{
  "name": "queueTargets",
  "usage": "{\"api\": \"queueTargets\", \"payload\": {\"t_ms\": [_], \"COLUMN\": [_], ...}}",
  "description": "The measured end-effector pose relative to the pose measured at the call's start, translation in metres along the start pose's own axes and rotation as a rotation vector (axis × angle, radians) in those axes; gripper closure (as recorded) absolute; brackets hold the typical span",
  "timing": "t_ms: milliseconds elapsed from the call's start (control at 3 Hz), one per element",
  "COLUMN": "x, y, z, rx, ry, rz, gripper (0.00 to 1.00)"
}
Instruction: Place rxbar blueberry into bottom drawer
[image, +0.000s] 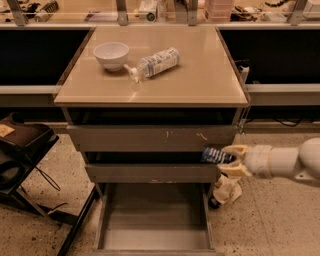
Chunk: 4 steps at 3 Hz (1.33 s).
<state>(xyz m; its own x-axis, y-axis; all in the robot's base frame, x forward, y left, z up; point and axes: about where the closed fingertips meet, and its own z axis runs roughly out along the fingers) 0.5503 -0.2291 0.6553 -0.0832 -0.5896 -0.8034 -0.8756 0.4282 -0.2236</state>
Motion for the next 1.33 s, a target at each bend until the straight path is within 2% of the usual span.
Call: {"api": "queueTargets", "payload": {"t_ms": [333, 667, 1000, 1333], "x": [0.017, 0.017, 0.035, 0.104], "y": [0.009, 0.009, 0.028, 0.091], "z": [0.016, 0.016, 0.039, 0.118], "rx": [0.024, 0.024, -0.020, -0.139], "ry": [0.030, 0.030, 0.047, 0.118], "rz": [0.001, 0.001, 0.037, 0.153], "gripper": [1.00, 1.00, 1.00, 1.00]}}
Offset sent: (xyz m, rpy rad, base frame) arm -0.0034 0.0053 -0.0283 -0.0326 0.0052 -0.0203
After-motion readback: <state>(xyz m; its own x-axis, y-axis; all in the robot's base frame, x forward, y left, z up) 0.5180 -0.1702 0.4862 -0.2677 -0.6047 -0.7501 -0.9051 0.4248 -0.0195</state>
